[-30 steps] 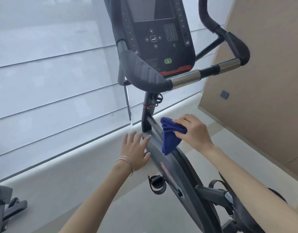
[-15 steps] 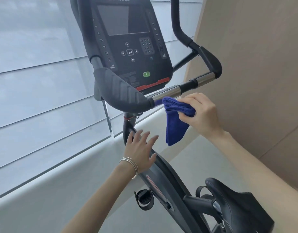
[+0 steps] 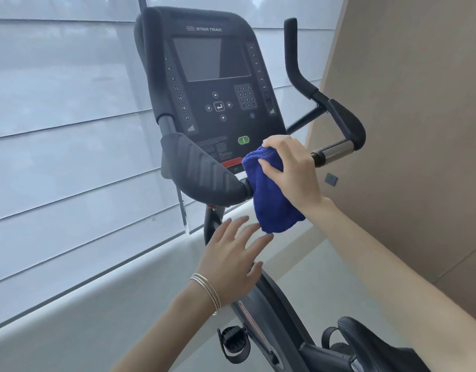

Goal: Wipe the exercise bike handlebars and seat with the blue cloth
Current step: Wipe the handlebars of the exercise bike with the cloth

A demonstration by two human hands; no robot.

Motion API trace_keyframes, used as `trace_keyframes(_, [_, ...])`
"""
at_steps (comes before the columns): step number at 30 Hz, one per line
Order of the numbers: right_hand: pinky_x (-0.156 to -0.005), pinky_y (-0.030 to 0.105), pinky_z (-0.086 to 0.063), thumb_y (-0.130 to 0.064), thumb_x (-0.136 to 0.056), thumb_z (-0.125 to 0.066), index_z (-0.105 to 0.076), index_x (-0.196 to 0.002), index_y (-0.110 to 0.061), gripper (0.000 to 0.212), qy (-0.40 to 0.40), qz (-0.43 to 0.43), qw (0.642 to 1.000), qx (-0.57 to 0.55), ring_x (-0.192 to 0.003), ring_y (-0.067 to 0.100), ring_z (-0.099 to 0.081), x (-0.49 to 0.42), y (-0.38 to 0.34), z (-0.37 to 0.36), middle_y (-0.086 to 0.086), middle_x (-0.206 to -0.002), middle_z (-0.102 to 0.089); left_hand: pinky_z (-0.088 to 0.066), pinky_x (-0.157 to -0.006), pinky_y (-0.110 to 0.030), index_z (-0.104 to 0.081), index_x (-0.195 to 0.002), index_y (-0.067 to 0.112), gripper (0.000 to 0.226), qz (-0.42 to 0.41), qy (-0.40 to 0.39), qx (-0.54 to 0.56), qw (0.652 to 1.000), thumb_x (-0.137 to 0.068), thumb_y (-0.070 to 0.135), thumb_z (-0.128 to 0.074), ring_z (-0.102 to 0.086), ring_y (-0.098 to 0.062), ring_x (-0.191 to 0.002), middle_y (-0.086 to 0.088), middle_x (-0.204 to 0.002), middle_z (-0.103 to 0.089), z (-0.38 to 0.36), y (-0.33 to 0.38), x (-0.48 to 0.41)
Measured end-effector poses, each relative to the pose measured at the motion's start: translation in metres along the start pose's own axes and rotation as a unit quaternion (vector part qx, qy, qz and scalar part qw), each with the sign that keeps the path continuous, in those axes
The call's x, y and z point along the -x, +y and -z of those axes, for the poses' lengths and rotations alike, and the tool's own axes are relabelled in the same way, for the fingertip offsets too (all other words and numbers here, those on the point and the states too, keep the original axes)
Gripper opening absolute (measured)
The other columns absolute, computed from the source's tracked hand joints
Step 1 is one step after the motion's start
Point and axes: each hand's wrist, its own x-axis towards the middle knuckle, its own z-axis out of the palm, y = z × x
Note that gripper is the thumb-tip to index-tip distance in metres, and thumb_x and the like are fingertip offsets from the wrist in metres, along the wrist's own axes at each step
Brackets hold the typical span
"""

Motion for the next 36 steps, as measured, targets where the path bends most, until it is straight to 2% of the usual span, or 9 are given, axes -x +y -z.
trace_keyframes(3, [-0.071, 0.026, -0.048, -0.007, -0.079, -0.070, -0.057, -0.098, 0.000, 0.025, 0.009, -0.024, 1.000, -0.016, -0.093, 0.016, -0.054, 0.000, 0.005, -0.003, 0.014, -0.106, -0.058, -0.048, -0.096, -0.045, -0.065, -0.116, 0.019, 0.043, 0.001, 0.116, 0.007, 0.993, -0.073, 0.026, -0.067, -0.058, -0.031, -0.116, -0.004, -0.117, -0.066, 0.023, -0.015, -0.006])
trace_keyframes(6, [-0.066, 0.029, -0.052, -0.012, -0.080, -0.071, -0.060, -0.094, -0.002, 0.021, 0.004, -0.011, 1.000, 0.005, -0.088, 0.022, -0.060, 0.003, 0.010, -0.002, 0.014, -0.103, -0.058, -0.047, -0.097, -0.042, -0.066, -0.113, 0.015, 0.039, 0.022, 0.174, -0.014, 0.984, -0.075, 0.023, -0.062, -0.058, -0.030, -0.116, -0.004, -0.114, -0.066, 0.042, -0.039, -0.019])
trace_keyframes(10, [-0.080, 0.031, -0.054, -0.020, -0.083, -0.068, -0.064, -0.104, -0.005, 0.026, -0.033, 0.012, 0.999, -0.017, -0.098, 0.021, -0.061, 0.009, 0.014, 0.000, 0.011, -0.112, -0.060, -0.040, -0.103, -0.044, -0.062, -0.119, 0.012, 0.048, 0.059, 0.124, -0.039, 0.990, -0.074, 0.028, -0.070, -0.052, -0.032, -0.122, -0.008, -0.121, -0.063, 0.051, -0.066, -0.040])
trace_keyframes(13, [-0.100, 0.030, -0.044, -0.033, -0.081, -0.070, -0.052, -0.128, -0.009, 0.056, -0.141, 0.024, 0.989, -0.049, -0.121, 0.023, -0.049, 0.019, 0.022, 0.004, 0.011, -0.135, -0.048, -0.026, -0.113, -0.046, -0.054, -0.129, 0.013, 0.060, 0.086, 0.049, -0.034, 0.995, -0.079, 0.043, -0.065, -0.042, -0.029, -0.133, -0.007, -0.132, -0.056, 0.048, -0.077, -0.052])
trace_keyframes(16, [-0.101, 0.029, -0.035, -0.048, -0.075, -0.071, -0.035, -0.141, -0.016, 0.081, -0.217, 0.039, 0.975, -0.014, -0.131, 0.021, -0.036, 0.026, 0.026, 0.009, 0.007, -0.148, -0.034, -0.019, -0.116, -0.046, -0.054, -0.127, 0.014, 0.061, 0.084, 0.020, -0.034, 0.996, -0.080, 0.054, -0.059, -0.038, -0.025, -0.135, -0.004, -0.133, -0.054, 0.043, -0.082, -0.060])
trace_keyframes(23, [-0.098, 0.037, -0.048, -0.020, -0.085, -0.057, -0.067, -0.109, -0.006, 0.029, -0.068, 0.126, 0.989, 0.025, -0.113, 0.030, -0.057, 0.020, 0.022, -0.009, 0.014, -0.122, -0.062, -0.030, -0.111, -0.045, -0.062, -0.106, 0.012, 0.056, 0.070, 0.058, -0.052, 0.994, -0.077, 0.058, -0.051, -0.053, -0.026, -0.122, -0.004, -0.112, -0.063, 0.041, -0.081, -0.063])
trace_keyframes(26, [-0.093, 0.037, -0.051, -0.017, -0.081, -0.059, -0.069, -0.102, -0.008, 0.025, -0.042, 0.135, 0.989, 0.050, -0.104, 0.028, -0.061, 0.016, 0.042, -0.012, 0.013, -0.114, -0.066, -0.032, -0.110, -0.046, -0.063, -0.105, 0.013, 0.056, 0.065, 0.068, -0.056, 0.994, -0.076, 0.059, -0.050, -0.056, -0.026, -0.119, -0.004, -0.110, -0.064, 0.039, -0.081, -0.062])
trace_keyframes(31, [-0.077, 0.037, -0.054, -0.022, -0.081, -0.051, -0.068, -0.100, -0.013, 0.027, -0.013, -0.028, 0.994, 0.101, -0.094, 0.023, -0.060, 0.009, 0.081, 0.003, 0.006, -0.110, -0.067, -0.032, -0.111, -0.045, -0.063, -0.105, 0.015, 0.055, 0.071, 0.066, -0.061, 0.993, -0.076, 0.060, -0.049, -0.056, -0.026, -0.117, -0.002, -0.111, -0.064, 0.037, -0.081, -0.064])
trace_keyframes(36, [-0.083, 0.038, -0.047, -0.026, -0.082, -0.056, -0.070, -0.090, -0.011, 0.022, 0.009, 0.025, 0.993, 0.113, -0.094, 0.029, -0.061, 0.014, 0.043, -0.017, 0.009, -0.103, -0.069, -0.034, -0.109, -0.043, -0.063, -0.101, 0.015, 0.053, 0.071, 0.084, -0.057, 0.992, -0.074, 0.059, -0.050, -0.057, -0.025, -0.113, -0.001, -0.106, -0.065, 0.033, -0.083, -0.066])
